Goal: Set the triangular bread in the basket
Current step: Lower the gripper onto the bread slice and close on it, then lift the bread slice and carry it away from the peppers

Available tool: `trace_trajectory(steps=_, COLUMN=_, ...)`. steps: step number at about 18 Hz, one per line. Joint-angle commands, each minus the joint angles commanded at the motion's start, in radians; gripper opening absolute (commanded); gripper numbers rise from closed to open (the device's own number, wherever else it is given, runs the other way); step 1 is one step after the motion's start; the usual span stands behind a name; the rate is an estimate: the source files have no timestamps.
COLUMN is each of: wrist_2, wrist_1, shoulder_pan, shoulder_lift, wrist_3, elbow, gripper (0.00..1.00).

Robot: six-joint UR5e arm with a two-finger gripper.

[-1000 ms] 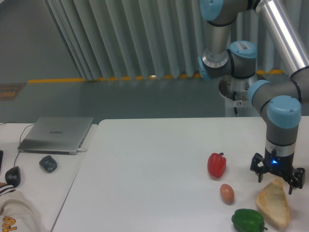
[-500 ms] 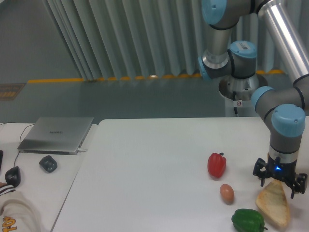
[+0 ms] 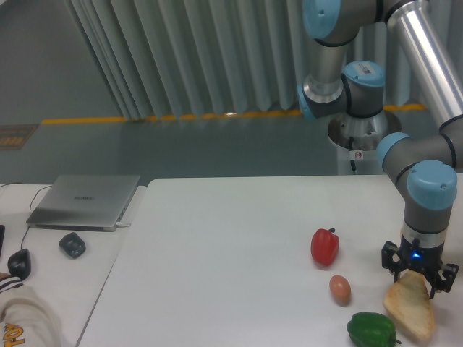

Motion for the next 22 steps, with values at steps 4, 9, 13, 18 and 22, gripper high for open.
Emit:
trace_trajectory(steps=4, wrist_2=-0.002, wrist_1=-0.002, shoulder_pan=0.002, shoulder_lift=0.005, wrist_3=0.003, elbow=0.000, gripper=0.31)
trace_trajectory(steps=9, wrist_2=-0.006, wrist_1=-0.005, shoulder_pan=0.003, shoulder_lift=0.009, wrist_3=0.003, elbow=0.006, gripper=0.21)
trace_trajectory(steps=13, wrist_2=-0.053, wrist_1=-0.015, shoulder_pan=0.023, shoulder_lift=0.021, wrist_3=0.002, elbow=0.026, gripper=0.21)
trace_trajectory(steps=18, wrist_2=-0.069, wrist_1=-0.113, shoulder_pan=0.054, shoulder_lift=0.063, wrist_3=0.014, elbow=0.081, gripper=0.21)
trace_trajectory(steps=22, wrist_2=-0.071, wrist_1=-0.120, shoulder_pan=0.067, shoulder_lift=0.106, wrist_3=0.035, elbow=0.112, gripper=0.21)
